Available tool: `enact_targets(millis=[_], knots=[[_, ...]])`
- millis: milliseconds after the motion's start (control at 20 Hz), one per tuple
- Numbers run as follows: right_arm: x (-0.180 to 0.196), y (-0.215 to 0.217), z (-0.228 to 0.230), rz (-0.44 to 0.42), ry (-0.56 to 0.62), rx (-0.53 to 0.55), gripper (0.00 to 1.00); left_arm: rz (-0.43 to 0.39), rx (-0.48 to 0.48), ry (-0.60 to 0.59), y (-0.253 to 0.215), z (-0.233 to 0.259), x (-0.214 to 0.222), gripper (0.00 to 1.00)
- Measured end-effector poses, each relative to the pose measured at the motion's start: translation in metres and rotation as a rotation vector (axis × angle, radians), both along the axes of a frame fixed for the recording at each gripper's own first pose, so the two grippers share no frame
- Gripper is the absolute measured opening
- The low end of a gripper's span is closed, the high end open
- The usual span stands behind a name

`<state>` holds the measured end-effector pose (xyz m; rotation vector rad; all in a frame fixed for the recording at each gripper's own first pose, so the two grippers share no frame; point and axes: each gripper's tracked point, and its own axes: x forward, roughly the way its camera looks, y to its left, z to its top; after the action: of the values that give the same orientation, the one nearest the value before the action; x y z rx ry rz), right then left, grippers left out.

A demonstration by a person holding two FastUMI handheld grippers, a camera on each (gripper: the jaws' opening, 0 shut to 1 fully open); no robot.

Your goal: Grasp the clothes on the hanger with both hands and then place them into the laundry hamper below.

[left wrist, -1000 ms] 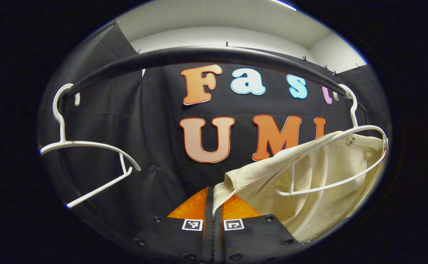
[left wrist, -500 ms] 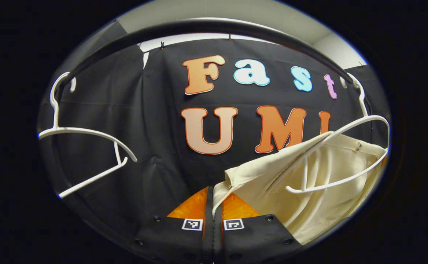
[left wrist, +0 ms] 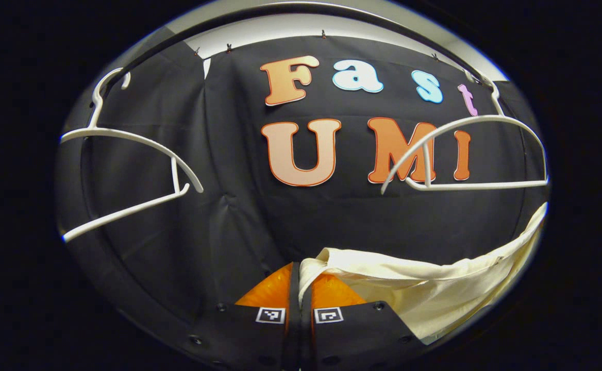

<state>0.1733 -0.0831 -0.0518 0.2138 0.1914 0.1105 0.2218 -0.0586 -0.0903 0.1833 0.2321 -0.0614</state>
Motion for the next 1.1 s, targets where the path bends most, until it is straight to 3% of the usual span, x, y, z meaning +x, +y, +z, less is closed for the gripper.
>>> enact_targets(millis=[300,1100], knots=[[-0.011,0.013,-0.027,0.014,0.048,0.015,0.0,-0.03,-0.008,0.038,-0.006,-0.021,-0.024,0.07],[-0.043,0.11,-0.111,0.125,0.178,0.012,0.0,-0.128,-0.013,0.198,-0.033,-0.093,-0.086,0.07]])
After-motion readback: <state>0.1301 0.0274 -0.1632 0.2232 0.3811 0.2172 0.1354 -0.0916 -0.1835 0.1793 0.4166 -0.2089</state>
